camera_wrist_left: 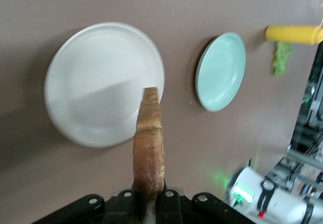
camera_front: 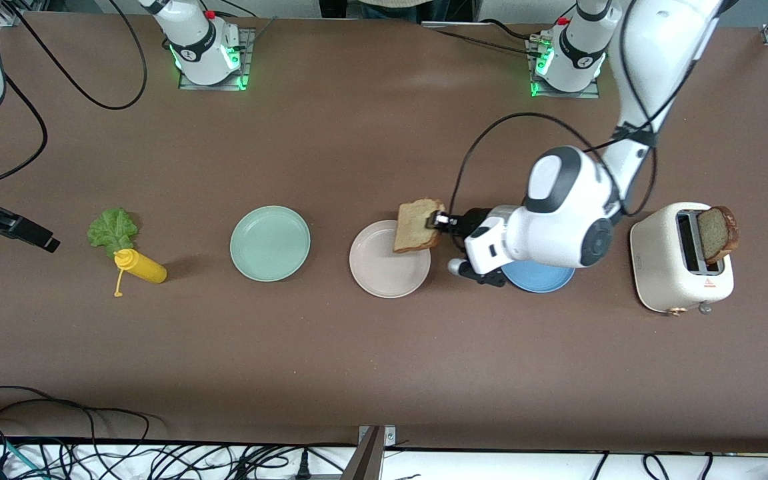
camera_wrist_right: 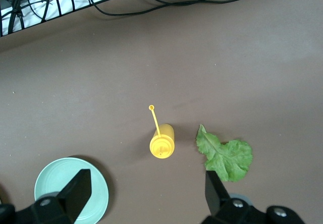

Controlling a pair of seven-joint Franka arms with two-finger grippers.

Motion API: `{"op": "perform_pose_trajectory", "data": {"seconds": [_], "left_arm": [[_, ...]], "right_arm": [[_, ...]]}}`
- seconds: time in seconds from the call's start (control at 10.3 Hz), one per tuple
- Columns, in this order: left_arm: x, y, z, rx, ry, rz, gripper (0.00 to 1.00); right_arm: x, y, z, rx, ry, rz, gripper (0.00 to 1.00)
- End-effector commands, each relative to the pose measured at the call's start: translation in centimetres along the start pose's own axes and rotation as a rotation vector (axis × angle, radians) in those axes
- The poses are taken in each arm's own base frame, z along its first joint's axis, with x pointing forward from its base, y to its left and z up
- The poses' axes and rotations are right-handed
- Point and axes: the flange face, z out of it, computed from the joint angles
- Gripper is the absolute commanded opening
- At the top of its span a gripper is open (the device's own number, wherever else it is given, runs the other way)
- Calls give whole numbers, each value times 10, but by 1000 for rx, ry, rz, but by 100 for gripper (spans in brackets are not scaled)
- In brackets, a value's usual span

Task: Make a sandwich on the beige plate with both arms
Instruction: 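Lift the bread slice out and carry it to the beige plate, then lower the bread onto the beige plate and open the left gripper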

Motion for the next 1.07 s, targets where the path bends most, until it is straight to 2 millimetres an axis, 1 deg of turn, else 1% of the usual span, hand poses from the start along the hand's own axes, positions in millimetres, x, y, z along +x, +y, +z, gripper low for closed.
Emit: {"op": "perform_pose_trajectory", "data": {"seconds": [0.0,0.19,0.29,0.49,0.68,0.78,0.88,0.97], "left_arm": [[24,-8,14,-66,68,49,0],[36,-37,43,-59,83,186,0],[37,-45,52,-64,72,224,0],[36,-47,67,-90,62,228,0],[35,-59,81,-94,46,297,0],[35,-62,84,-92,42,312,3],[35,-65,85,-85,39,313,54],[35,-64,84,-82,40,317,100]], "right_arm": [[0,1,-3,18,4,10,100],[0,1,-3,18,2,8,100],[0,2,-3,17,2,8,100],[0,1,-2,17,1,8,100],[0,1,-2,17,1,11,100],[0,1,-2,17,1,11,100],[0,1,-2,17,1,11,100],[0,1,-2,17,1,11,100]]}}
